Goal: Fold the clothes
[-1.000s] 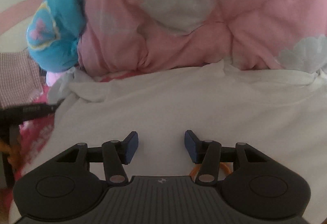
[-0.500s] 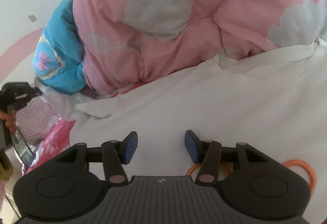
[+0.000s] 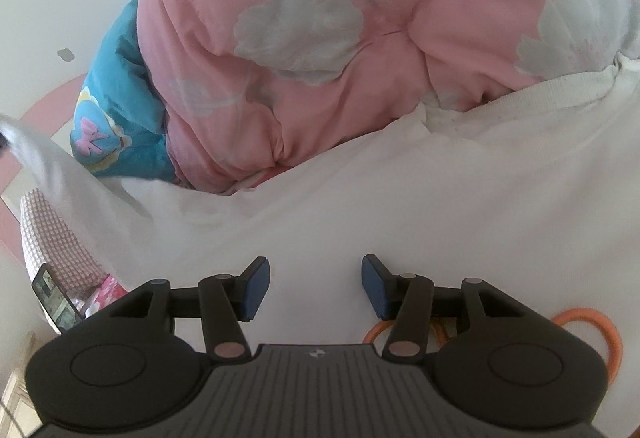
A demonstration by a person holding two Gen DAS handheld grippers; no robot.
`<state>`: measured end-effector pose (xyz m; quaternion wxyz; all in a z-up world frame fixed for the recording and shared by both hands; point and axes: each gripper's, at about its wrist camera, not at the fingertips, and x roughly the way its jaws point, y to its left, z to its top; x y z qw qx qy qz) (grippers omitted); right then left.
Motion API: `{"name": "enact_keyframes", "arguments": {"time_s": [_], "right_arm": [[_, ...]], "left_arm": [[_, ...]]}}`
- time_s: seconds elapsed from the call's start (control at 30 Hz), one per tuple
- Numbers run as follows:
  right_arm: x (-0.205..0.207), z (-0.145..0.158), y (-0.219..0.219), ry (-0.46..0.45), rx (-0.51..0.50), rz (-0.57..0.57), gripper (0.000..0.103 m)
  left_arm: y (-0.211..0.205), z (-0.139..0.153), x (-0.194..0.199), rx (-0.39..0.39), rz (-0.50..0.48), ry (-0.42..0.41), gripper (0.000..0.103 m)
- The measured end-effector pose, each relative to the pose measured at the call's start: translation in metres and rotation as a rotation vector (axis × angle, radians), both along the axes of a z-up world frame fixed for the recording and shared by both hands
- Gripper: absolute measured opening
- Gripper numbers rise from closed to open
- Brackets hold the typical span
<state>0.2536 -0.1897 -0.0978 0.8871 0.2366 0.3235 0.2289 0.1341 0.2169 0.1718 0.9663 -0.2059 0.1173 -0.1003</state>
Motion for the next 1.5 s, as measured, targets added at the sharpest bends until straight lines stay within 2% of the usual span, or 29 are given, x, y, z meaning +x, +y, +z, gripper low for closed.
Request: {"name": "enact_keyframes", "arguments": {"time_s": [0.07, 0.17, 0.27, 0.37, 0.5, 0.6, 0.67, 0.73, 0.8, 0.9, 1.03, 1.17, 1.2, 1.27, 1.37, 1.4, 1.5], "right_arm": [[0.001, 0.0, -0.001, 0.01, 0.012, 0.002, 0.053], [0.0, 0.006, -0.017, 0.087, 0.101, -0.019, 0.053], [-0.014, 0.013, -0.041, 0.168, 0.233, -0.05, 0.055], [-0.055, 0.021, -0.075, 0.189, 0.338, -0.076, 0.055], [-0.127, 0.011, -0.122, 0.212, 0.391, -0.202, 0.055], [-0.18, 0.004, -0.158, 0.228, 0.429, -0.297, 0.052], [-0.212, 0.001, -0.175, 0.226, 0.46, -0.351, 0.052], [-0.224, 0.009, -0.177, 0.211, 0.427, -0.374, 0.053], [-0.225, 0.017, -0.172, 0.204, 0.36, -0.379, 0.055], [-0.217, 0.029, -0.159, 0.199, 0.275, -0.349, 0.056], [-0.199, 0.045, -0.136, 0.185, 0.193, -0.285, 0.056], [-0.196, 0.064, -0.109, 0.116, 0.079, -0.232, 0.056], [-0.197, 0.07, -0.1, 0.088, 0.035, -0.21, 0.056], [-0.205, 0.081, -0.073, 0.013, -0.084, -0.146, 0.058], [-0.217, 0.087, -0.022, -0.107, -0.279, -0.001, 0.066], [-0.222, 0.084, -0.004, -0.146, -0.357, 0.046, 0.071], [-0.229, 0.067, 0.04, -0.25, -0.645, 0.079, 0.071]], "left_arm": [[-0.038, 0.008, -0.018, 0.032, -0.132, -0.041, 0.009], [-0.094, 0.002, -0.029, 0.048, -0.321, -0.027, 0.009], [-0.145, -0.023, -0.03, 0.029, -0.49, 0.041, 0.009], [-0.191, -0.061, -0.029, 0.033, -0.593, 0.105, 0.009], [-0.243, -0.132, -0.027, 0.022, -0.698, 0.268, 0.011], [-0.267, -0.187, -0.027, 0.044, -0.731, 0.437, 0.016], [-0.268, -0.211, -0.03, 0.031, -0.721, 0.546, 0.021], [-0.253, -0.221, -0.038, -0.016, -0.714, 0.573, 0.026], [-0.234, -0.214, -0.048, -0.022, -0.697, 0.547, 0.032], [-0.191, -0.184, -0.058, 0.068, -0.607, 0.479, 0.033], [-0.119, -0.132, -0.065, 0.238, -0.348, 0.409, 0.035], [-0.067, -0.088, -0.072, 0.357, -0.127, 0.347, 0.049], [-0.063, -0.089, -0.07, 0.358, -0.112, 0.35, 0.052], [-0.059, -0.095, -0.064, 0.349, -0.094, 0.36, 0.053], [-0.064, -0.115, -0.058, 0.326, -0.094, 0.381, 0.053], [-0.068, -0.124, -0.056, 0.316, -0.099, 0.39, 0.053], [-0.079, -0.152, -0.05, 0.286, -0.116, 0.416, 0.053]]}}
